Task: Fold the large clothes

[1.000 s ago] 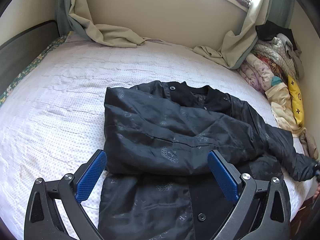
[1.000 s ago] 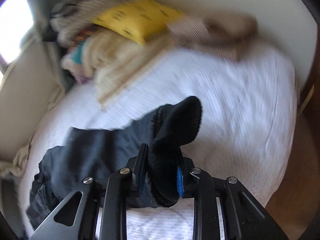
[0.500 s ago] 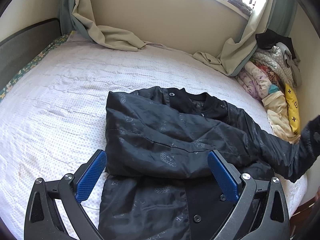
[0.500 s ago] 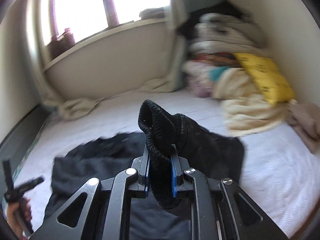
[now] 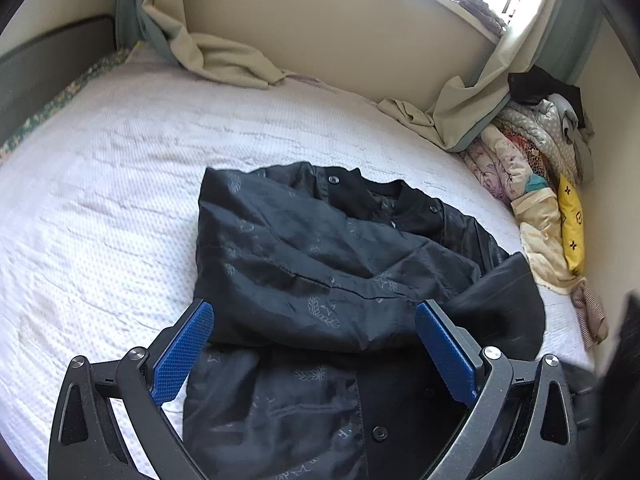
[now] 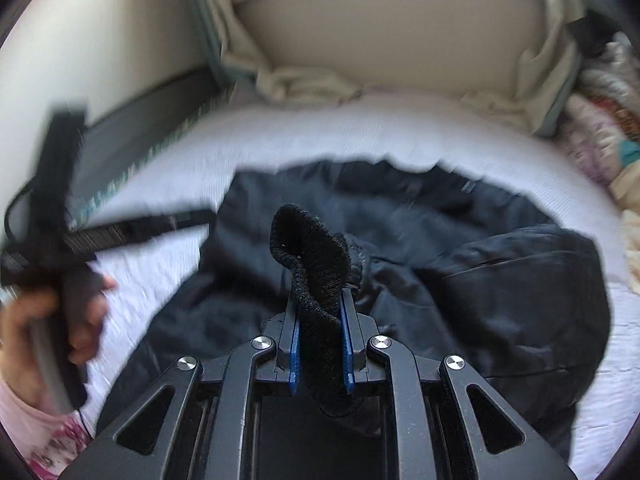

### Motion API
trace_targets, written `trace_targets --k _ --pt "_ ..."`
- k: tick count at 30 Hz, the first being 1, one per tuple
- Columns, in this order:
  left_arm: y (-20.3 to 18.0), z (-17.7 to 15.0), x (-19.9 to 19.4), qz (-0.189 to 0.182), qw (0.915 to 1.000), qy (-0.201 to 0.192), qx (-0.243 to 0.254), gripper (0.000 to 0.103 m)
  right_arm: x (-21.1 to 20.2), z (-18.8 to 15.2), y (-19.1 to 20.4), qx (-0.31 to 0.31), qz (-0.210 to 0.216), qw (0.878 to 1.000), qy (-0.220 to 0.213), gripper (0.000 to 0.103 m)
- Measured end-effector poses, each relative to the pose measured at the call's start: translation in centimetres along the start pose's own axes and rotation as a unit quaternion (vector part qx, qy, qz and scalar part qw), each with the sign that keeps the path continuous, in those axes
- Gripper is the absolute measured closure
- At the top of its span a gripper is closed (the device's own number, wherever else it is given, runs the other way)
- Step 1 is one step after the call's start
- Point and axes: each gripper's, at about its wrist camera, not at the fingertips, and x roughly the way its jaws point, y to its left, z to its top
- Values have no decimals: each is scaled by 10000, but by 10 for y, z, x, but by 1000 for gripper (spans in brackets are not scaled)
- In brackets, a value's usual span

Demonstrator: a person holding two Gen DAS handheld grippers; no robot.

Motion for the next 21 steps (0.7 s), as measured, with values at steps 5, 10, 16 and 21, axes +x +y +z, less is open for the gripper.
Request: trace_targets --k 5,10,16,21 --pt "-2 -3 10 -193 9995 242 1 1 20 -14 1 178 279 9986 420 59" --pt "-8 -6 17 -362 9986 382 60 1 -22 -4 -33 671 584 9960 -130 39" --pt "-18 -20 39 -815 9917 992 -15 3 -72 7 -102 1347 134 9871 -858 29" --pt "-23 -38 63 -1154 9772 1778 -143 16 -101 3 -160 1952 -211 9733 -1189 27"
